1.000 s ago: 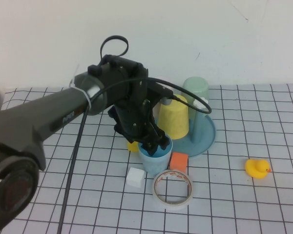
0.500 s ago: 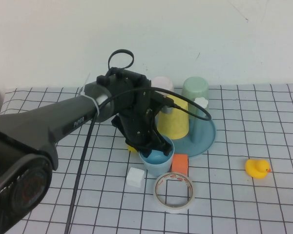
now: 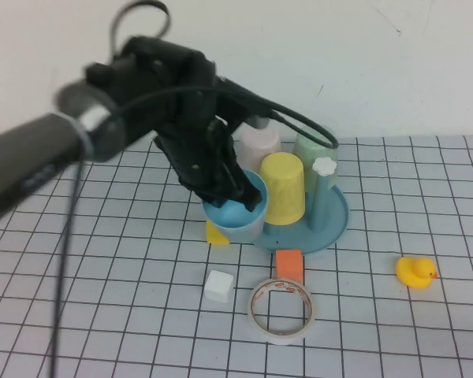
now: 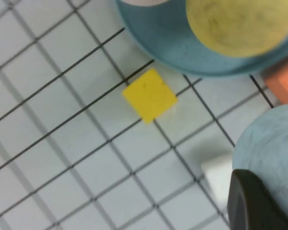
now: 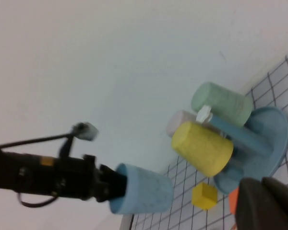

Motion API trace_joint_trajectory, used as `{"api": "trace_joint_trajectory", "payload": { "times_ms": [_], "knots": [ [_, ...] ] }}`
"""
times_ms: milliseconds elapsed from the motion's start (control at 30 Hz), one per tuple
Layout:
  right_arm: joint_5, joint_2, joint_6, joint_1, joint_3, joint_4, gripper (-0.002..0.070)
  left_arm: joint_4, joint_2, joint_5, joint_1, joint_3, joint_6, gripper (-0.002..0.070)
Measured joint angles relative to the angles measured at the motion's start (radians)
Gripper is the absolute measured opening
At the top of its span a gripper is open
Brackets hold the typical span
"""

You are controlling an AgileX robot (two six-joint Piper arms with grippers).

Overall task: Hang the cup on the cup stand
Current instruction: Pick up the cup from the table, then adjust the cup with two arms

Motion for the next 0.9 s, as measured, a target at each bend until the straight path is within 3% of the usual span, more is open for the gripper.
{"api": "trace_joint_trajectory", "payload": {
  "times_ms": [267, 467, 700, 900],
  "knots": [
    [0.102, 0.000, -0.004, 0.000, 0.000, 0.009, -0.0001, -0.015, -0.349, -0.115, 0.000, 0.323, 0.016, 0.0007],
    [0.106, 0.000, -0.081, 0.000, 0.000, 0.197, -0.0001, -0.056, -0.665, -0.319, 0.000, 0.652, 0.022, 0.0007],
    [0.184, 0.025, -0.150, 0.000, 0.000, 0.313, -0.0001, -0.100, -1.026, -0.810, 0.000, 1.025, 0.024, 0.0006],
    [0.225, 0.143, -0.230, 0.011, -0.078, 0.315, -0.0001, -0.100, -1.150, -1.225, 0.000, 1.203, 0.020, 0.0006]
  ]
}}
